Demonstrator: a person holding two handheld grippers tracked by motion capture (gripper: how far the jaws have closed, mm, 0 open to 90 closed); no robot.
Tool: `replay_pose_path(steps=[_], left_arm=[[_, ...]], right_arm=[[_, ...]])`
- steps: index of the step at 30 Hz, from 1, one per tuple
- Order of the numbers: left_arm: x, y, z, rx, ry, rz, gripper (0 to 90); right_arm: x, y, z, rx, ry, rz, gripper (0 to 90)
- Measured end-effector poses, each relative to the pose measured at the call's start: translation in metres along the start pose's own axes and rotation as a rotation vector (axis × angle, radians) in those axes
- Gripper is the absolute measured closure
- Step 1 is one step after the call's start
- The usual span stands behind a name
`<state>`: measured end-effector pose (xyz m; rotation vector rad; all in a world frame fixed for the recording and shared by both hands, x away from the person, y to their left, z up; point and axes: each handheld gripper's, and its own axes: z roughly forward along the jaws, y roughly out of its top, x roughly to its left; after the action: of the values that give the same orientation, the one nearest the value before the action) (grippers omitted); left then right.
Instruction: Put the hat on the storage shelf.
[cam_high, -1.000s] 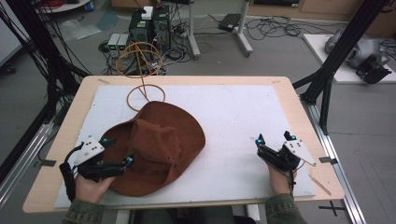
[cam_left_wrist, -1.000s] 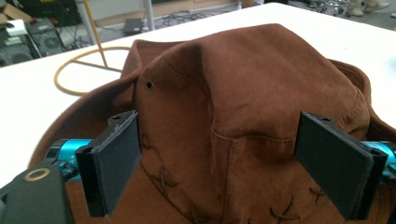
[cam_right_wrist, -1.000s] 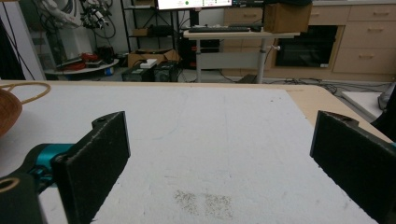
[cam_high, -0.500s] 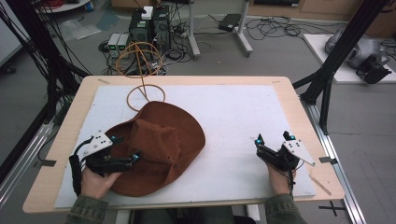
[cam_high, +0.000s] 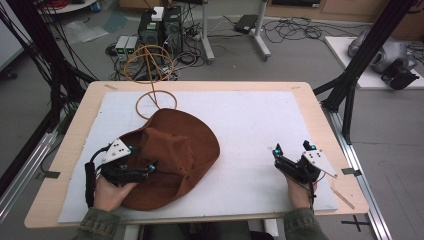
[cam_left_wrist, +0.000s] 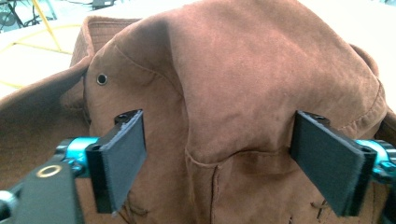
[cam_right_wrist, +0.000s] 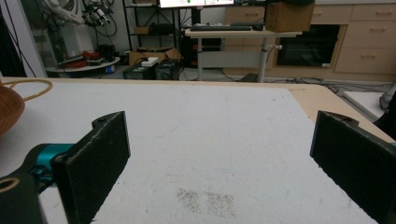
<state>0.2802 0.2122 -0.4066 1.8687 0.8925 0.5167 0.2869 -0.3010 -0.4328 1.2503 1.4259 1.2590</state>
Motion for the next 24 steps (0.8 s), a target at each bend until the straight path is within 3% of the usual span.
replay_pose_path(steps=[12,13,16,22,24], left_arm=[[0.0014,-0.0021,0.0068,0.036,0.001,-0.007,28.6],[0.0011,-0.0022,0.0073,0.042,0.003,-0.001,34.9],[0.0007,-0.0026,0.0091,0.056,-0.001,0.004,39.1],[0.0,-0.0032,0.0098,0.061,-0.01,0.012,56.4],[-0.0011,-0.003,0.0085,0.054,0.007,0.025,63.5]], right_arm=[[0.0005,-0.0002,0.0002,0.005,0.003,0.002,4.0],[0.0003,-0.0003,0.0002,0.004,0.003,-0.001,4.0],[0.0004,-0.0003,0.0001,0.005,0.003,0.001,4.0],[0.0004,-0.0004,0.0002,0.007,0.002,0.003,4.0],[0.0003,-0.0005,0.0003,0.007,0.002,0.002,4.0]])
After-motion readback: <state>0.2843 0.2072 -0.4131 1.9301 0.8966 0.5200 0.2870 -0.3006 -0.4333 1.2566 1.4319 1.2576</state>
